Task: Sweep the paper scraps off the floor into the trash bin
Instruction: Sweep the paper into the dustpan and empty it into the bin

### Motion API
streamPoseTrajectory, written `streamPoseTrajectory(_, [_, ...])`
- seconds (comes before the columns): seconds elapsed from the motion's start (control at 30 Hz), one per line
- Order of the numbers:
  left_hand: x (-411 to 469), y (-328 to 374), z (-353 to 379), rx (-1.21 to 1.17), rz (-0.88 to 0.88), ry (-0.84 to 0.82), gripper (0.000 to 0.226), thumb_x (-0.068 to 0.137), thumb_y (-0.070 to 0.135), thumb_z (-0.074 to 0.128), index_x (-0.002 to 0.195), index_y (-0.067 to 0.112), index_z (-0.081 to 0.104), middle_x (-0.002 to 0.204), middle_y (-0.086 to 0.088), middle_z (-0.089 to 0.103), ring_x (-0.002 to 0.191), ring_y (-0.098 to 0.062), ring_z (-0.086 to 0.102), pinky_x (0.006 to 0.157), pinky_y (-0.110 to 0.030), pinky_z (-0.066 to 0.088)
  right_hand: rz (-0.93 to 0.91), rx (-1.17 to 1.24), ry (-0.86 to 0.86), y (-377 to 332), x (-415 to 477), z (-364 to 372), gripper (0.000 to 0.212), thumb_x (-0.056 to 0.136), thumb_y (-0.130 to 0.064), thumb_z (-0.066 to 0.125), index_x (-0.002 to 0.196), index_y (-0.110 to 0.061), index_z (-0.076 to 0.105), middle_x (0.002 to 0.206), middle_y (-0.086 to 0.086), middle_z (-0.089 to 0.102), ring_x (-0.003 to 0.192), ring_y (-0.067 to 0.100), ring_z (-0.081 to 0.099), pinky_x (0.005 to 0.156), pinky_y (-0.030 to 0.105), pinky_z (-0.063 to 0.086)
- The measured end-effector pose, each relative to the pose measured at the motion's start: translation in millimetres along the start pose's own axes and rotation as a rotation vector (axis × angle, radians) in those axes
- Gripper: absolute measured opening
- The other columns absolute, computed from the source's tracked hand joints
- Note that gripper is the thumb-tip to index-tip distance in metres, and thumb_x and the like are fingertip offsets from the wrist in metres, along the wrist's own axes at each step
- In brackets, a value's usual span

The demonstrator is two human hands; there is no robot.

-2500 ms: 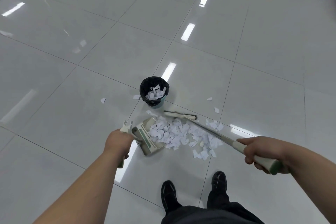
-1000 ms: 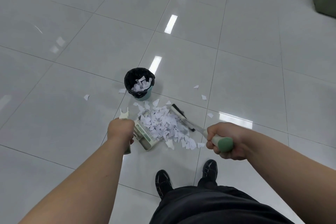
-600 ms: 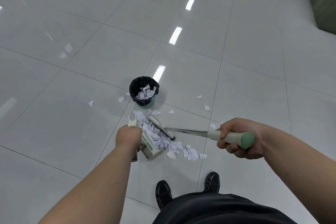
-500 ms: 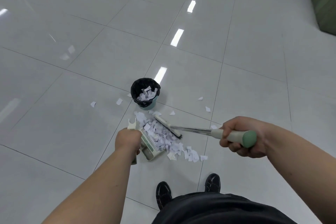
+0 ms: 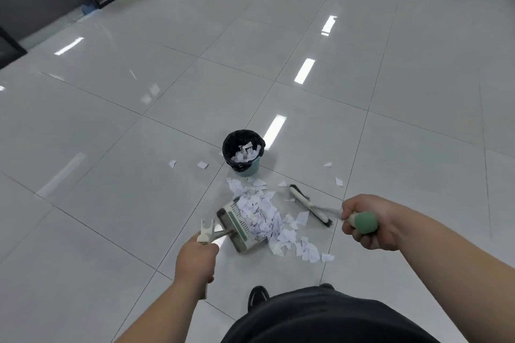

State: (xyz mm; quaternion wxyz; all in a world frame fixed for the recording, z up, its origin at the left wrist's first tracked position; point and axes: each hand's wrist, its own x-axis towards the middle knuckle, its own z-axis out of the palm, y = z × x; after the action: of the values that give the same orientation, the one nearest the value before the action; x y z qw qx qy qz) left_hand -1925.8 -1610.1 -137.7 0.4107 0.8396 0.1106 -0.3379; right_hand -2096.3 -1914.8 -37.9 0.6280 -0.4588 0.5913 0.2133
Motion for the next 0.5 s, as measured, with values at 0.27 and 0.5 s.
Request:
streamPoseTrajectory(0.27, [-68, 10, -12, -0.135, -0.006, 0.205, 0.01, 0.082, -0.003, 0.052, 0.083, 0.007, 0.056, 0.064, -0.011, 0.046, 0.053, -0.024, 0.038, 0.047, -0.03, 0.037, -0.025, 0.059, -0.081, -6, 23, -27, 0.009, 0.077, -0.01, 0.056, 0.084, -0.013, 0.051, 0.066, 0.01, 0.056, 0.041, 0.018, 0.042, 0.039, 0.018, 0.033])
streamPoseTrajectory(0.5, [-126, 37, -11, -0.296, 0.029, 0.312, 0.022, 0.085, -0.008, 0.051, 0.077, 0.013, 0.052, 0.059, -0.008, 0.042, 0.044, -0.018, 0.032, 0.043, -0.025, 0.031, -0.045, 0.033, -0.14, -19, 27, -39, 0.004, 0.081, -0.012, 0.055, 0.083, -0.012, 0.052, 0.064, 0.01, 0.056, 0.04, 0.019, 0.045, 0.038, 0.018, 0.035])
